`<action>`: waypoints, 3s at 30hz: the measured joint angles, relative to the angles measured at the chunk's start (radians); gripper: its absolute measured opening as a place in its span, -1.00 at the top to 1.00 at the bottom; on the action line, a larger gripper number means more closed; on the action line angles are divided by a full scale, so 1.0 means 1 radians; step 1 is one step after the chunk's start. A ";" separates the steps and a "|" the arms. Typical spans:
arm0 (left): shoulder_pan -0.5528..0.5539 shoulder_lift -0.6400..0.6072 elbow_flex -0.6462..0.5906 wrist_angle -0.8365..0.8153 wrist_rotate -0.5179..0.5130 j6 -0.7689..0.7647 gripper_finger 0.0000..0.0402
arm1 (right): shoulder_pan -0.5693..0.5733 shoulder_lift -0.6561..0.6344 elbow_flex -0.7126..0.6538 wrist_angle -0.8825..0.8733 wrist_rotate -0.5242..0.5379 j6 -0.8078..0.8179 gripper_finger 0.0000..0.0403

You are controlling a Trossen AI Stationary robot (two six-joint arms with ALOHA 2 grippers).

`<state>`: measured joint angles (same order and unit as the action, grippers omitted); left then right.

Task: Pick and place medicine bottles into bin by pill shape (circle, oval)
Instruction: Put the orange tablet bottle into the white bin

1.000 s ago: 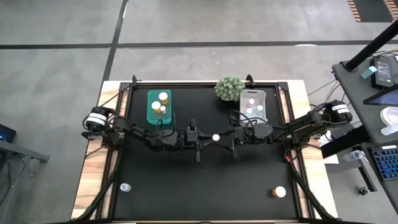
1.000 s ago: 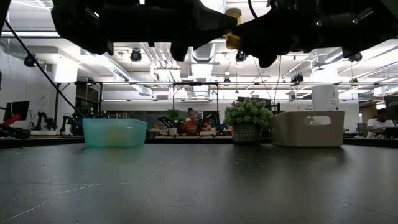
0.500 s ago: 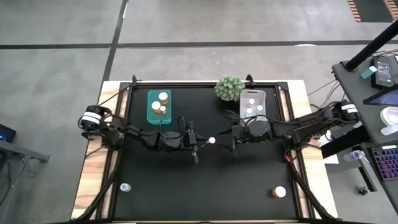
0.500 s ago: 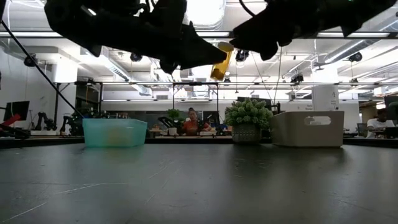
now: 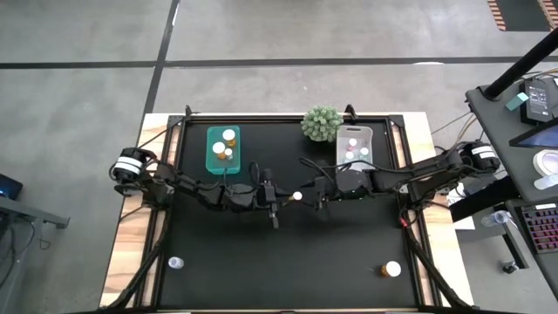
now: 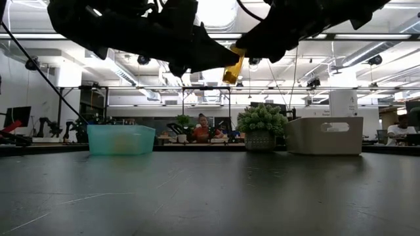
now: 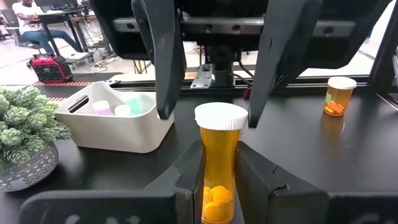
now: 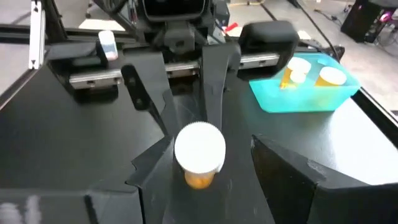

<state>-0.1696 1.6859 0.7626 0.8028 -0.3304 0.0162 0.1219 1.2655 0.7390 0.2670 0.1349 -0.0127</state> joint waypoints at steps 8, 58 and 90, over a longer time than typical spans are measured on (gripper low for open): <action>0.005 0.000 0.005 0.006 0.000 0.000 0.75 | 0.000 0.015 0.007 0.000 0.000 -0.004 -0.02; 0.004 -0.300 -0.154 -0.111 0.004 -0.007 0.06 | -0.349 -0.378 -0.021 -0.702 0.399 0.218 0.44; 0.006 -0.337 -0.191 -0.103 0.000 -0.003 0.06 | -0.654 -0.269 -0.182 -0.360 0.276 0.380 0.45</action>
<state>-0.1635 1.3491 0.5716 0.6998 -0.3305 0.0135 -0.5321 0.9965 0.5566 -0.0932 0.4110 0.3676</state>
